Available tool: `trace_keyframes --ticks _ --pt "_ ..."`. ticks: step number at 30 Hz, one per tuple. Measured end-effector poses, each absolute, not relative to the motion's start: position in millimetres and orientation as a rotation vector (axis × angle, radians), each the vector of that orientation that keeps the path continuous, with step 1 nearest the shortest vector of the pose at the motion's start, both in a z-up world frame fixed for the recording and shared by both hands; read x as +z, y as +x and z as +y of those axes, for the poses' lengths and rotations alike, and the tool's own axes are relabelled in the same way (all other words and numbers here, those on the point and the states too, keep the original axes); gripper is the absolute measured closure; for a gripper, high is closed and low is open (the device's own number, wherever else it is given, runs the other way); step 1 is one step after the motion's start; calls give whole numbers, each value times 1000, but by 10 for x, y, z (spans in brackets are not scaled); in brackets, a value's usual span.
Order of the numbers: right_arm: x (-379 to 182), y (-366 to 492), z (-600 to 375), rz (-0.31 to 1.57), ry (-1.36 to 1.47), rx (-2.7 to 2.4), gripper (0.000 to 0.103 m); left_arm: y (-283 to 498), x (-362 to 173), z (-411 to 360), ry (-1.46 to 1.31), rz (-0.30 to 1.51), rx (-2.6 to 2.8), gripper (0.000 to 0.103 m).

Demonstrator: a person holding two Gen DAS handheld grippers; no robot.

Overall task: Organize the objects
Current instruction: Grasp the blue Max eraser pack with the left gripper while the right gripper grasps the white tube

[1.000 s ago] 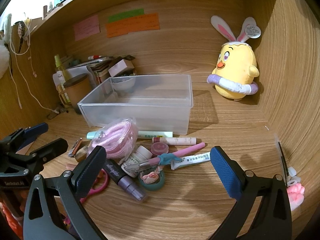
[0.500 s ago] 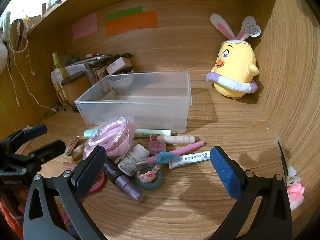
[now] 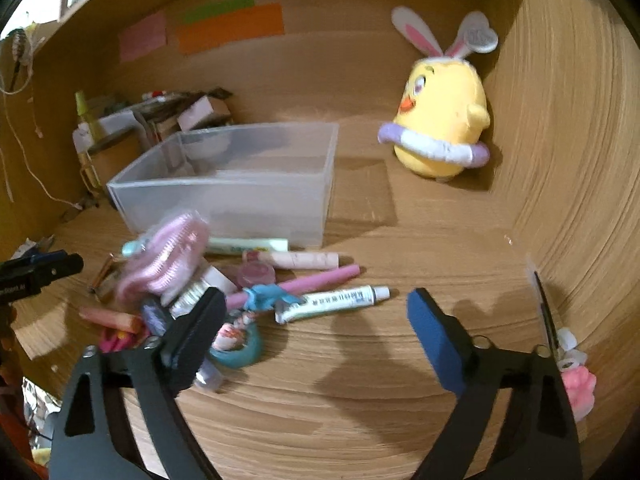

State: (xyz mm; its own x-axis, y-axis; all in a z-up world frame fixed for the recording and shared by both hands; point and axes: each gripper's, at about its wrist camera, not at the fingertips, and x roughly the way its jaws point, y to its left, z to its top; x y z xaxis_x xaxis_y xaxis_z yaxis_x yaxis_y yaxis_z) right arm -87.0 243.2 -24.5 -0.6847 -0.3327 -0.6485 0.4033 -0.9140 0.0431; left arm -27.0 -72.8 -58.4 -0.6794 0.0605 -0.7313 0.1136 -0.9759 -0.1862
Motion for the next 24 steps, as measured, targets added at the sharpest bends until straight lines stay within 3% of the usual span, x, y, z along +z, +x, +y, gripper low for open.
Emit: trace_keyframes --ticks 6,11,18,24 --pt "-307 -900 2361 75 1001 -2463 22 -414 -724 -744 1342 391 -2796 47" --pt "-316 -771 2178 149 966 -2409 23 -442 -758 -707 1345 354 -2774 47" --pt "-449 -804 2152 192 1033 -2385 52 -434 -757 -770 1325 312 -2744 52" --pt "-443 -896 2263 127 1065 -2373 55 -462 -750 -818 1345 283 -2738 52"
